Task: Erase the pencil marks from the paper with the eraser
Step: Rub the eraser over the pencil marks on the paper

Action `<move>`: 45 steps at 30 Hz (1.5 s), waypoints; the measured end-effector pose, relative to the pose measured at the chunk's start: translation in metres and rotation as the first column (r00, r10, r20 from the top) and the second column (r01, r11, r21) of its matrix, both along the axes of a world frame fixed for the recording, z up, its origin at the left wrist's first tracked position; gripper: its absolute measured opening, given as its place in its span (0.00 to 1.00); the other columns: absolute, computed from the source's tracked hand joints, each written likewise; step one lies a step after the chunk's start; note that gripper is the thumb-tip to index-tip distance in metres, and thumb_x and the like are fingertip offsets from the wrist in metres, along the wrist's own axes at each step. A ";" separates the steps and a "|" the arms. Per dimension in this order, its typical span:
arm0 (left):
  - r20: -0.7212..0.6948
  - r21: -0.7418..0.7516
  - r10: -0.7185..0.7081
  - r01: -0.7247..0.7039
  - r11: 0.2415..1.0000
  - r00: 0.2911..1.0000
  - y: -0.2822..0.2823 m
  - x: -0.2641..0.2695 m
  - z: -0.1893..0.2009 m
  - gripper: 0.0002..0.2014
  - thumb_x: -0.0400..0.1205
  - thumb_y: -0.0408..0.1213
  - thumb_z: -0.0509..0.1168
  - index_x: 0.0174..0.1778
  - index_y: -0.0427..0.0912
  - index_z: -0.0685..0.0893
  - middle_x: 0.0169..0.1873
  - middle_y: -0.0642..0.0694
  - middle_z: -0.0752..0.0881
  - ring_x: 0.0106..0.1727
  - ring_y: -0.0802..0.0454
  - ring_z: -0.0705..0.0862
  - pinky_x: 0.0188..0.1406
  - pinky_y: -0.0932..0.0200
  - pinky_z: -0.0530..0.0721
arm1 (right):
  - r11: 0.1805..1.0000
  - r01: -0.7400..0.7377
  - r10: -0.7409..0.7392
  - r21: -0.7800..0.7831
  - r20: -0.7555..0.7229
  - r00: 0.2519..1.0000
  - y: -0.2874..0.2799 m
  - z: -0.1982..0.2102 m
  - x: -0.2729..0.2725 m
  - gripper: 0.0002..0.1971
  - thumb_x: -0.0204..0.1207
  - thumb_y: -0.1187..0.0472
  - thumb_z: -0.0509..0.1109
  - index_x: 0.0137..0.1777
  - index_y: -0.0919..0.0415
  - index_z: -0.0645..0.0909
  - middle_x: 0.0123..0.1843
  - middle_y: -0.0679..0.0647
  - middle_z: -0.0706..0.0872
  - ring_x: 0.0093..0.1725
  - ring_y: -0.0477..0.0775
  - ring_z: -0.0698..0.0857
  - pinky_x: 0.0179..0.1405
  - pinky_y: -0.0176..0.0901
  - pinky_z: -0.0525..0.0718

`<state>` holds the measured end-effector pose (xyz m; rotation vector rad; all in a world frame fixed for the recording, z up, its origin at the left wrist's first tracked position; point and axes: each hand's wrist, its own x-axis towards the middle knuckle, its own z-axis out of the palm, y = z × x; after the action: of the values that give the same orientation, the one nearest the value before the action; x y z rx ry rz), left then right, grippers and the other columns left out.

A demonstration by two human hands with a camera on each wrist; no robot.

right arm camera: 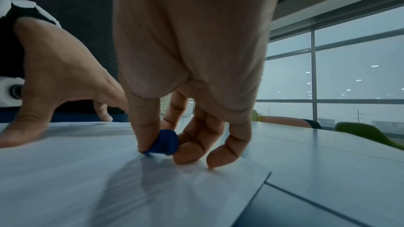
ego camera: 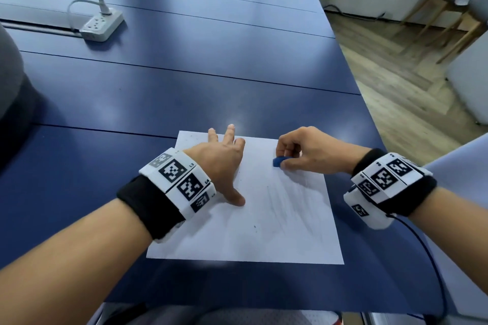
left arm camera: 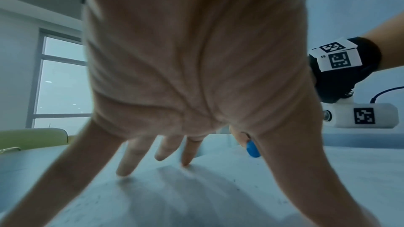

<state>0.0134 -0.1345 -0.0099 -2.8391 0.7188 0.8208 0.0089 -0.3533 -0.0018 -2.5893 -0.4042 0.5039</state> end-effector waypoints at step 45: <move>0.111 0.037 -0.080 0.077 0.996 0.991 -0.002 0.002 -0.002 0.62 0.62 0.68 0.76 0.85 0.62 0.42 0.85 0.38 0.44 0.77 0.32 0.61 0.61 0.44 0.74 | 0.972 -0.222 0.218 -0.080 -0.054 0.975 0.031 0.015 0.023 0.09 0.68 0.68 0.77 0.44 0.55 0.91 0.37 0.44 0.88 0.34 0.41 0.86 0.34 0.27 0.80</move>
<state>0.0155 -0.1368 -0.0115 -2.7818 0.7879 0.6496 0.0322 -0.3220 0.0137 -2.6234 -0.6728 0.6670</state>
